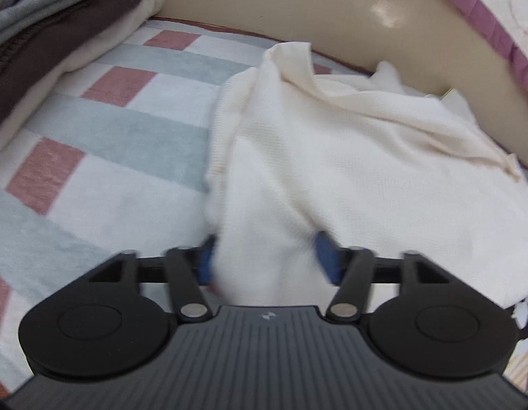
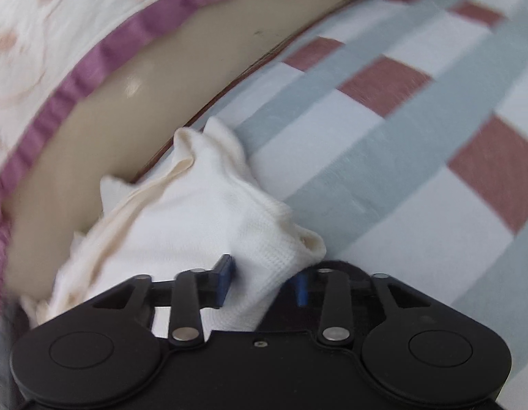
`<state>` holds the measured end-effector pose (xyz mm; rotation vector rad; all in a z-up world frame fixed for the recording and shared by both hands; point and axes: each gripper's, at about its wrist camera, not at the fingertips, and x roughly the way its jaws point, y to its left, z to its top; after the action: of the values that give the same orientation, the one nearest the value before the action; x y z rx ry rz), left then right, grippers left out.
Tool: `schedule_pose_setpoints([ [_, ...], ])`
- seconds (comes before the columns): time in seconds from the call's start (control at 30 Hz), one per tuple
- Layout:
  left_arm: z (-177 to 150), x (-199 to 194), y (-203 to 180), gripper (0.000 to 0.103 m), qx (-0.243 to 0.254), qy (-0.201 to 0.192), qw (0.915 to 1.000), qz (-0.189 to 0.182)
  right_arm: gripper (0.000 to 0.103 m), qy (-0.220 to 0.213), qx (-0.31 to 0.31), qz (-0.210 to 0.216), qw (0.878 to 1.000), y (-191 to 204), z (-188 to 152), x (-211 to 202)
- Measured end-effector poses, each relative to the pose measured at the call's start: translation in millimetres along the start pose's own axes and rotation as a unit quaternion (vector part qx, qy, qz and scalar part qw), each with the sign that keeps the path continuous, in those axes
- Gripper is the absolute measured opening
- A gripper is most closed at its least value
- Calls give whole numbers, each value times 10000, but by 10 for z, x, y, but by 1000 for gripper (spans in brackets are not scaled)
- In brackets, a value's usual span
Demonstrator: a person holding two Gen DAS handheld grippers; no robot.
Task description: Fold clothes
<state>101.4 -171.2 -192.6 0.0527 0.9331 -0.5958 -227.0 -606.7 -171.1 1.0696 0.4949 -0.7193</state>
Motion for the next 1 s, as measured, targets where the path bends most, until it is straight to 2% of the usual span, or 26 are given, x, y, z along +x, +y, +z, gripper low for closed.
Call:
schedule_pose_setpoints([
  [0.03,-8,10,-54,43,198,-135,9995,190,49,-17,141,110,9998,-36,3,0],
  [0.07,-16,20,-109,22,396,-271,9981,379,49,-38,-13,93,9999,-6,0,13],
  [0.1,-29,22,-173,12,648,-412,9955,555,49,-60,-205,59,9998,34,-5,27],
  [0.13,-50,-4,-260,10,992,-561,9911,688,43,-91,-463,1,9989,89,0,56],
  [0.17,-60,-50,-337,10,1238,-688,9867,794,16,-92,-668,-82,9977,144,13,95],
  [0.2,-70,-96,-414,9,1484,-815,9815,898,11,7,-741,-72,9972,178,37,146],
  [0.23,-72,-149,-479,9,1681,-928,9765,978,12,-38,-778,-116,9969,220,48,141],
  [0.27,-45,-217,-500,9,1723,-984,9752,977,11,-104,-878,-138,9960,285,39,77],
  [0.43,105,-509,-368,8,1451,-892,9822,793,9,-376,-1344,-53,9902,528,-8,-393],
  [0.47,110,-558,-348,8,1466,-887,9818,821,9,-378,-1442,-86,9888,563,-19,-456],
  [0.5,73,-598,-363,7,1653,-946,9766,995,9,-376,-1541,-122,9873,598,-31,-517],
  [0.57,17,-704,-376,7,1844,-1082,9692,1225,9,-307,-1600,-245,9863,651,-90,-601],
  [0.63,31,-831,-360,7,1769,-1111,9703,1220,9,-181,-1541,-467,9868,681,-179,-675],
  [0.73,-27,-1072,-299,7,1600,-1055,9753,1096,9,61,-1700,-580,9837,700,-353,-871],
  [0.8,-154,-1238,-229,7,1459,-945,9794,1032,9,162,-1885,-643,9798,685,-432,-1053],
  [0.9,-366,-1327,-61,7,1039,-457,9903,798,9,424,-1473,-851,9845,480,-553,-1322],
  [0.97,-513,-1239,-49,8,1264,-17,9883,852,9,756,-1053,-1090,9855,275,-721,-1385],
  [1.0,-571,-1127,-89,12,1555,260,9812,1111,11,968,-917,-1226,9835,173,-794,-1359],
])
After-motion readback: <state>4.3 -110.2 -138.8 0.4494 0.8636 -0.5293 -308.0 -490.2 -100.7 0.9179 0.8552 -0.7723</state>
